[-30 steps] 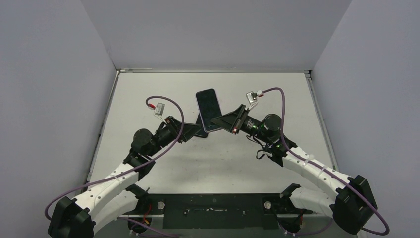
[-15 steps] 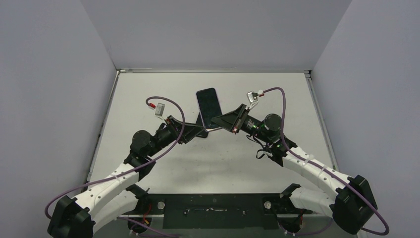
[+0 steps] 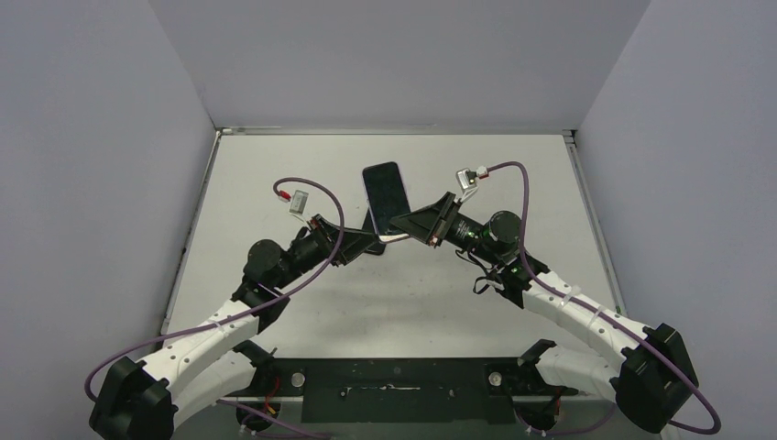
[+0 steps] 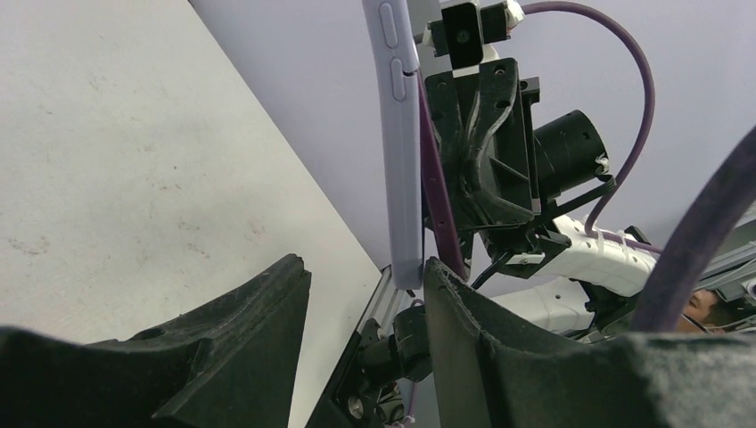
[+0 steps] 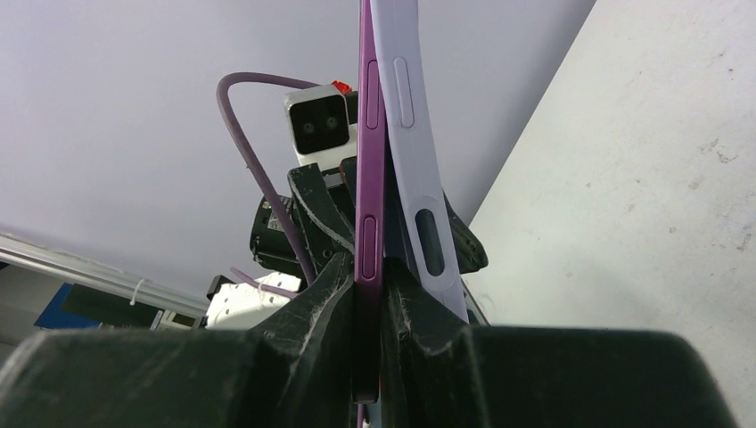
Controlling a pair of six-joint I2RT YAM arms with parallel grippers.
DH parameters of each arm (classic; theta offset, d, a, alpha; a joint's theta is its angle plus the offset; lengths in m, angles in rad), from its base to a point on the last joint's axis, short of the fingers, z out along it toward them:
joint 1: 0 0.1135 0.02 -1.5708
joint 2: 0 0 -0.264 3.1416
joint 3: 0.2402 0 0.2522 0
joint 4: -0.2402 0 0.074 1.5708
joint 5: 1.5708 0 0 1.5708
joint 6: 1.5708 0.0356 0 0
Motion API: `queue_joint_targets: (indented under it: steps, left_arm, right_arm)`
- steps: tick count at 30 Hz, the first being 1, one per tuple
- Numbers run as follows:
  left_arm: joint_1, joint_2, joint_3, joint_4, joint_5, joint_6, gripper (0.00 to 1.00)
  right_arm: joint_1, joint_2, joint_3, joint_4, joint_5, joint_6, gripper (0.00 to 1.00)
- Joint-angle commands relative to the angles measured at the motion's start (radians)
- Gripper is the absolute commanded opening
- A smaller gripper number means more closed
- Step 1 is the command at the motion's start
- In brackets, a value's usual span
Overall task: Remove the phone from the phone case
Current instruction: Remove the phone case from the phone.
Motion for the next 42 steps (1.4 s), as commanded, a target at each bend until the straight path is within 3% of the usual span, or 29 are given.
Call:
queue_joint_targets:
  steps: [1, 12, 17, 21, 27, 38, 42]
  left_arm:
    - [-0.006, -0.007, 0.001, 0.02, -0.025, 0.004, 0.47]
    - [-0.005, 0.088, 0.097, 0.121, -0.023, -0.025, 0.46]
    - [-0.001, 0.153, 0.166, 0.153, -0.028, -0.046, 0.41]
    - [0.014, 0.191, 0.2, 0.156, -0.054, -0.049, 0.28]
    - [0.052, 0.224, 0.229, 0.136, -0.091, -0.048, 0.0]
    - [0.183, 0.291, 0.273, 0.061, -0.13, 0.01, 0.0]
    - [0.231, 0.322, 0.286, -0.057, -0.095, 0.109, 0.0]
  right_arm:
    - [0.01, -0.036, 0.046, 0.14, 0.004, 0.009, 0.0]
    - [0.031, -0.012, 0.051, 0.107, -0.034, -0.022, 0.0]
    - [0.035, -0.009, 0.045, 0.068, -0.047, -0.054, 0.0]
    - [0.035, -0.013, 0.032, 0.021, -0.057, -0.08, 0.0]
    - [0.034, -0.013, 0.016, -0.047, -0.09, -0.122, 0.0]
    - [0.022, 0.016, 0.022, -0.208, -0.199, -0.233, 0.0]
    - [-0.064, -0.012, 0.017, -0.317, -0.186, -0.306, 0.0]
